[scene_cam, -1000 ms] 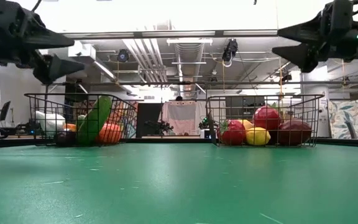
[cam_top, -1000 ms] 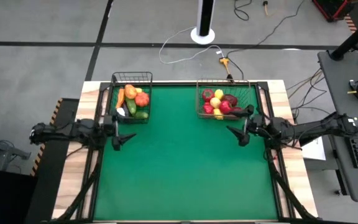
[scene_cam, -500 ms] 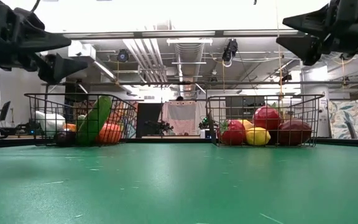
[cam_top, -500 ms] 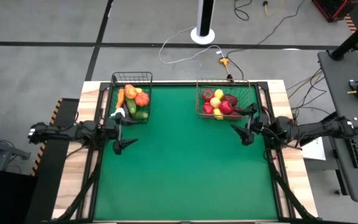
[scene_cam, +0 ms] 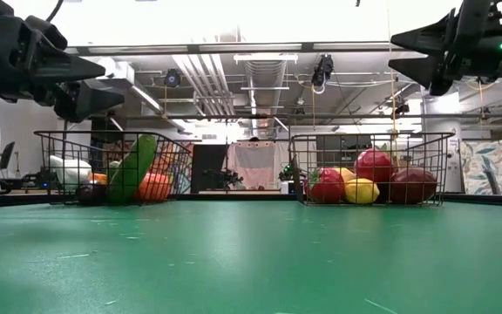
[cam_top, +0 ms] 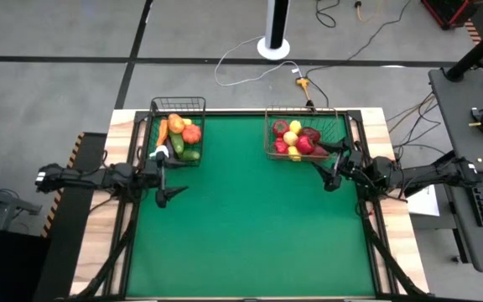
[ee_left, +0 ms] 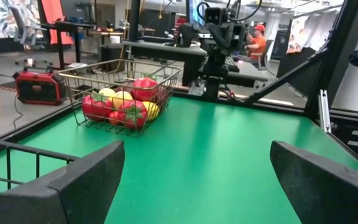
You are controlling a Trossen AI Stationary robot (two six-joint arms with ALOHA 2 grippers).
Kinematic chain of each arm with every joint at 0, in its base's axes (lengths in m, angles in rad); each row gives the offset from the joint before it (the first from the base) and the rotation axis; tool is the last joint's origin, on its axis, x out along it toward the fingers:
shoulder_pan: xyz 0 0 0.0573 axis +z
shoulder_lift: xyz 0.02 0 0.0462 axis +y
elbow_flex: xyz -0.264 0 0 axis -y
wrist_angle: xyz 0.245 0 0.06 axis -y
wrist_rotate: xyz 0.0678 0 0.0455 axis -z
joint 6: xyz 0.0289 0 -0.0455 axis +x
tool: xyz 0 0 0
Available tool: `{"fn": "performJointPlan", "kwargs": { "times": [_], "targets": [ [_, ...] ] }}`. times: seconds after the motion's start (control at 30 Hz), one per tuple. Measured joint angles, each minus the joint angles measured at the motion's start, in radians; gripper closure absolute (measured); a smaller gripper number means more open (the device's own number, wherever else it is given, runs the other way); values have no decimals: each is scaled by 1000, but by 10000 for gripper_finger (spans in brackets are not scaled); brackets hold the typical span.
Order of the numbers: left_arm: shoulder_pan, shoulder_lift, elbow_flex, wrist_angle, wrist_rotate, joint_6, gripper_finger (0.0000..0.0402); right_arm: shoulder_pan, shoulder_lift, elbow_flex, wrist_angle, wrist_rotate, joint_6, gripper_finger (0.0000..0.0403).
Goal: Sort produce into baskets
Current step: Return to Home Position
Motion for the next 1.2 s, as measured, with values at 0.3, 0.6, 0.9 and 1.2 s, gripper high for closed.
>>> {"fn": "performJointPlan", "kwargs": {
  "times": [0.3,0.6,0.9,1.2],
  "targets": [
    [0,20,0,0,0,0,17,0,0,0,0,0,0,53],
    [0,24,0,0,0,0,17,0,0,-1,0,0,0,53],
    [0,24,0,0,0,-1,17,0,0,-1,0,0,0,53],
    [0,24,0,0,0,-1,17,0,1,-1,0,0,0,53]
  ]
}}
